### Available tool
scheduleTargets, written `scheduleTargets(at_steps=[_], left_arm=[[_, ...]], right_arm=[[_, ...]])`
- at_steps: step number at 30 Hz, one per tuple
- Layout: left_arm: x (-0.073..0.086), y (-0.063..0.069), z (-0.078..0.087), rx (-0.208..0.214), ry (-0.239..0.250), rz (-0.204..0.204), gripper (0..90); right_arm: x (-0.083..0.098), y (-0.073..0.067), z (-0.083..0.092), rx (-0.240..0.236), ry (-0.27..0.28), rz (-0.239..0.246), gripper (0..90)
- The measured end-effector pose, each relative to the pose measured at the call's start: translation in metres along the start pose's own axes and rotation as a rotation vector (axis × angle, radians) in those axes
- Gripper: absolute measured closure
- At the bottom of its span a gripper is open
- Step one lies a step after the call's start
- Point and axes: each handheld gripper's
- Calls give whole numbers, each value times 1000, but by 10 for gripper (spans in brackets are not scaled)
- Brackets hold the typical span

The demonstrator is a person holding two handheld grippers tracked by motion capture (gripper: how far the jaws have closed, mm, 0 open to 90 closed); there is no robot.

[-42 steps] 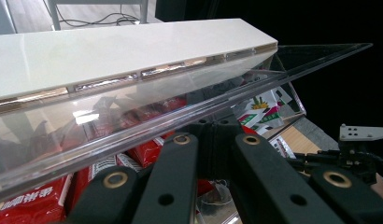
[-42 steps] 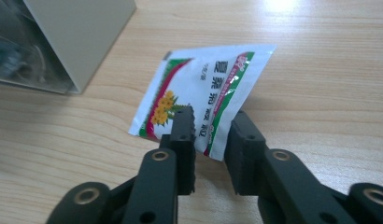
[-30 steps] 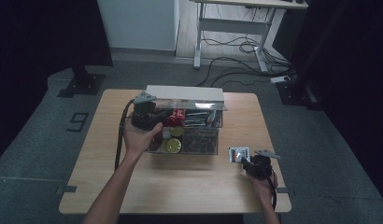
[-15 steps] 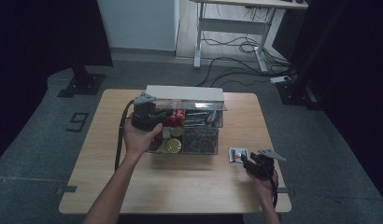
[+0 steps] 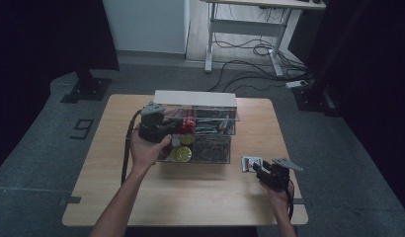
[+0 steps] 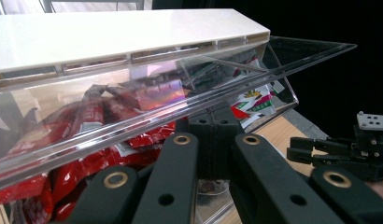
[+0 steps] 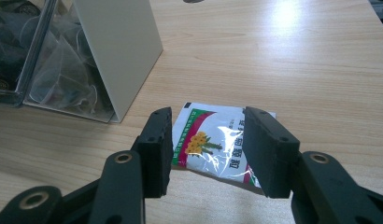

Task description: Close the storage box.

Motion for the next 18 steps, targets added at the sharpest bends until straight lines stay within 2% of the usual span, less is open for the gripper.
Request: scheduleTargets(at_steps=[10, 18], left_arm=[[8, 2, 2, 23, 1, 9, 900], [13, 2, 1, 25, -7, 8, 900]], right_arm=[[1, 0, -1, -6, -2, -3, 535], [2, 1, -1, -6, -9, -9, 542]])
Point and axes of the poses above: each handheld gripper's, and its own axes: z roughly backward along the jaws, x roughly out of its underside, y roughly to its right, and after that the axes turned 2 degrees about -x, right-handed
